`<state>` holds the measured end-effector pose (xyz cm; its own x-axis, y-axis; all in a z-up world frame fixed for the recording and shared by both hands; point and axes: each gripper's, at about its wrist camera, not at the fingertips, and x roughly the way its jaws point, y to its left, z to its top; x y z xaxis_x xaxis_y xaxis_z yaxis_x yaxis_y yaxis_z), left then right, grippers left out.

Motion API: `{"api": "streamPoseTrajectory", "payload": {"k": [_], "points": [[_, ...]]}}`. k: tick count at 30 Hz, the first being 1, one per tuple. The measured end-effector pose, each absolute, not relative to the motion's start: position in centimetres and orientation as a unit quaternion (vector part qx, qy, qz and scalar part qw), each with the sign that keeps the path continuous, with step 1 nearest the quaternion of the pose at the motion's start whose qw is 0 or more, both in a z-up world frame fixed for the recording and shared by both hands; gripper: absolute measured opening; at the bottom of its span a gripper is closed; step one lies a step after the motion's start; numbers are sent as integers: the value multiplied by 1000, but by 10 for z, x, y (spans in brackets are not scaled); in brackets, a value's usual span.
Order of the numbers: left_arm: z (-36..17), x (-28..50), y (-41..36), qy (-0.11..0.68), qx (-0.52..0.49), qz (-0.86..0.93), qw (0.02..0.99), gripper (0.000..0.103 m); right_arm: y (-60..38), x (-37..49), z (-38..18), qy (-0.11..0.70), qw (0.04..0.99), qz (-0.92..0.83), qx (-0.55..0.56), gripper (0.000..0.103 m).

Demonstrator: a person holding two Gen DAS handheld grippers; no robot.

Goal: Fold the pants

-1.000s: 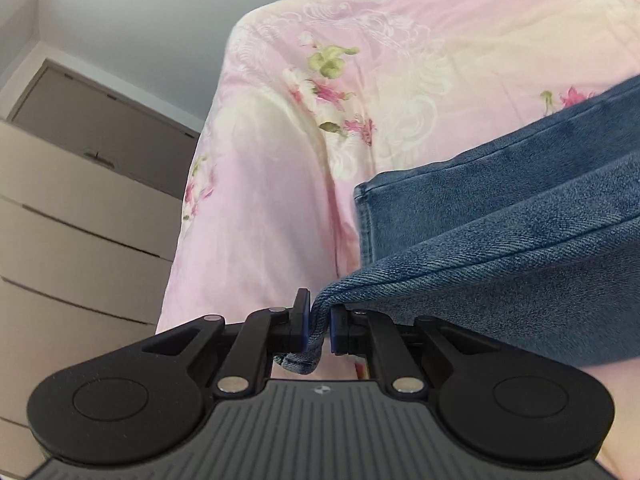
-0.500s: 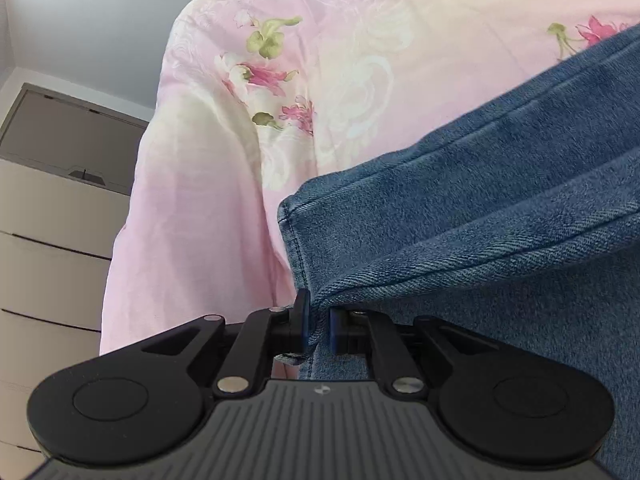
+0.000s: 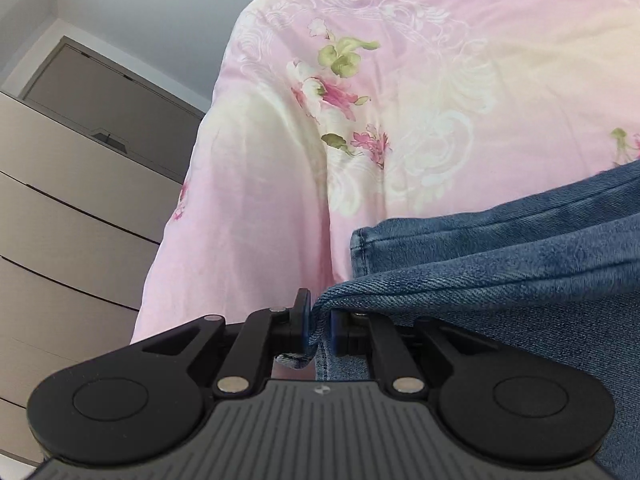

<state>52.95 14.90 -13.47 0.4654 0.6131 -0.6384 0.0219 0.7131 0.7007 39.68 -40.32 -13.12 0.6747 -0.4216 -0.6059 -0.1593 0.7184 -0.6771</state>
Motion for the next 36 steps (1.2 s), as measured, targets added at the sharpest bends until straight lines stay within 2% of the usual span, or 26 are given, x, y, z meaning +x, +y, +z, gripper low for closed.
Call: {"api": "streamPoseTrajectory", "payload": {"k": [4, 8, 10, 13, 17, 19, 20, 21, 22, 29, 36], "points": [[-154, 549, 150, 489, 312, 205, 788, 10, -399, 428, -157, 413, 830, -82, -367, 19], [-185, 556, 141, 495, 356, 189, 770, 12, -403, 446, -190, 474, 797, -57, -369, 19], [-192, 561, 145, 496, 350, 189, 772, 17, -403, 451, -191, 479, 797, -55, -364, 20], [-194, 564, 151, 495, 323, 185, 785, 18, -404, 459, -191, 491, 790, -47, -363, 20], [-187, 560, 157, 497, 314, 171, 790, 20, -410, 464, -179, 494, 798, -57, -340, 27], [-178, 559, 164, 504, 298, 165, 793, 33, -413, 463, -170, 489, 802, -72, -334, 44], [-170, 560, 170, 506, 285, 164, 797, 49, -418, 461, -163, 484, 809, -82, -323, 63], [-162, 559, 175, 501, 274, 167, 804, 69, -424, 462, -157, 485, 816, -88, -302, 73], [-152, 559, 180, 493, 262, 172, 811, 73, -430, 463, -150, 488, 822, -94, -278, 73], [-101, 526, 184, 464, 201, 147, 850, 73, -447, 435, -117, 486, 848, -112, -181, 74], [-88, 471, 209, 470, 121, 133, 864, 71, -462, 368, -118, 501, 850, -127, -104, 74]]}}
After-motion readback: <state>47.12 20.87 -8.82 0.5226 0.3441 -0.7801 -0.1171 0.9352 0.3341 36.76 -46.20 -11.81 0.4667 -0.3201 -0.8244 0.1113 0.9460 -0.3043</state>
